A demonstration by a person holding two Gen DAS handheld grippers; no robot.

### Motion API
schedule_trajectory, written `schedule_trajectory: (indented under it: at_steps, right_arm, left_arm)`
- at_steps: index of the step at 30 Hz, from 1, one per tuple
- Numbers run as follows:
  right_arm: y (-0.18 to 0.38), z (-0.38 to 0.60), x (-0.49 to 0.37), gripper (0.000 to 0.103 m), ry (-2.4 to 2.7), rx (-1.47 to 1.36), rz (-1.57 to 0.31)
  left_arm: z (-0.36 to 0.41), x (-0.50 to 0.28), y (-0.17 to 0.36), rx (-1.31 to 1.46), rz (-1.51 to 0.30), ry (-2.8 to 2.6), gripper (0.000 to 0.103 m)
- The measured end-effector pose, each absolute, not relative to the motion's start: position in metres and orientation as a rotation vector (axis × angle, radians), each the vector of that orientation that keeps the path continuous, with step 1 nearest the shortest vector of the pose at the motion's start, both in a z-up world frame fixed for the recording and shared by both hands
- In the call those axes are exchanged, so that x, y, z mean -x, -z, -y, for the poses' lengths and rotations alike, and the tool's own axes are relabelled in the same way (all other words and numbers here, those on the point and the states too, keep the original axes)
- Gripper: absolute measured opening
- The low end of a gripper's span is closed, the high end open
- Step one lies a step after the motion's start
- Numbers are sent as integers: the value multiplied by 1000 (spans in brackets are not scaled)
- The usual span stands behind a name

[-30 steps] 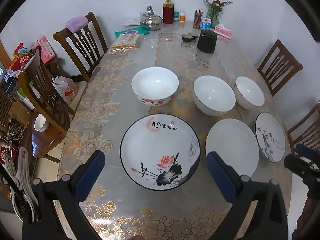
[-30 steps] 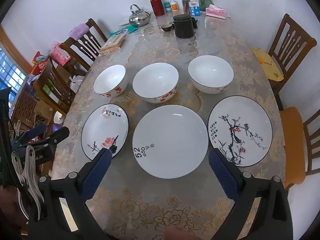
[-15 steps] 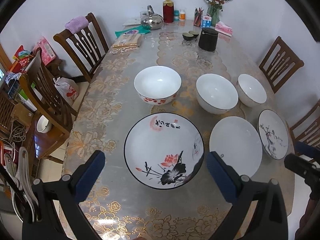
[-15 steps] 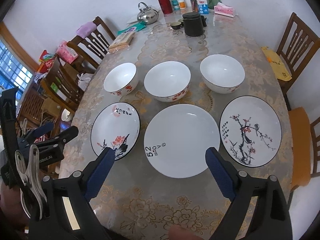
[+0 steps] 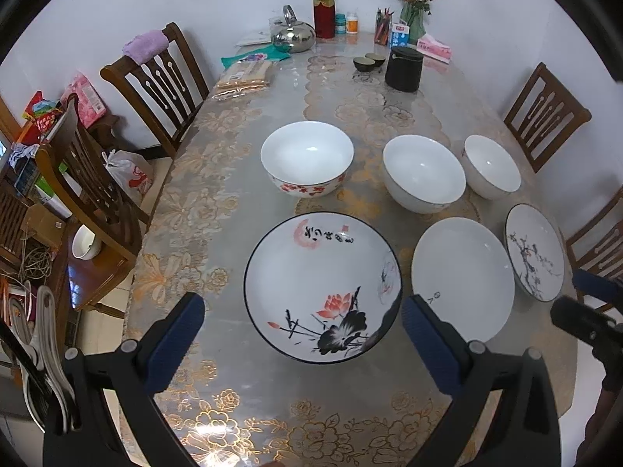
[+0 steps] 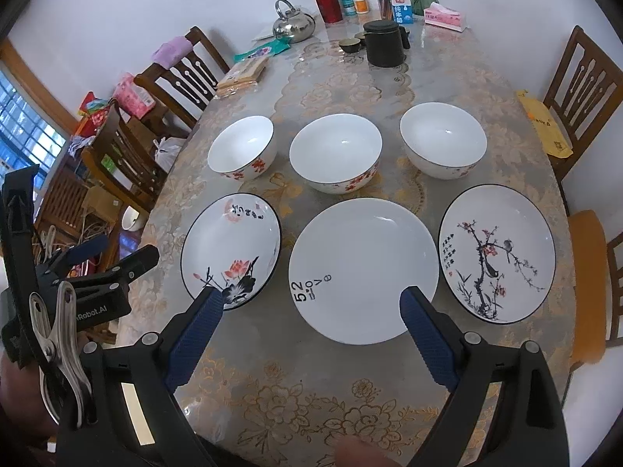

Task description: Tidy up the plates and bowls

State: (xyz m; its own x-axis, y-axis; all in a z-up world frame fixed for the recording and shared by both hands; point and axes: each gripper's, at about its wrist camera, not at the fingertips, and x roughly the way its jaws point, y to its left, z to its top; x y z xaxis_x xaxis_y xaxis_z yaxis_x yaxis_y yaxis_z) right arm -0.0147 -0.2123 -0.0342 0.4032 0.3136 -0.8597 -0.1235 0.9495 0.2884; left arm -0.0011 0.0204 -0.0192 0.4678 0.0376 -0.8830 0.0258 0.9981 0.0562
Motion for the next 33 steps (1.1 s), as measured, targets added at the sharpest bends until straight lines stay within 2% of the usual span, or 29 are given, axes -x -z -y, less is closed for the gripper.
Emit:
schedule_trajectory:
  at_steps: [10,12,13,14,15,16,33]
  right_arm:
    - [36,211,13,95,-269,-188,-1122]
    - [37,210,13,90,-273,-184,-1120]
    - [38,209,13,80,-272,-182,-1120]
    - [38,209,13,77,-271,-181,-1124]
    - [38,209,12,77,-271,-183,-1128]
    - [39,209,12,77,-270,-190,-1131]
    - [43,212,4,77,-243,-226,-1127]
  left_arm:
    - [-25,-1,20,-88,-1126,-20,103]
    - [-24,-1,20,-93,-1125,-17,99]
    - [-23,0,20,-98,-1126,-13,98]
    - [-23,0,21,-106,-1131,-12,94]
    - [-22,0,22,-108,-1128,-14,88]
    - [-23,0,23,-106,-1127,-15,85]
    - [-35,-11,23,-37,-1110,59,85]
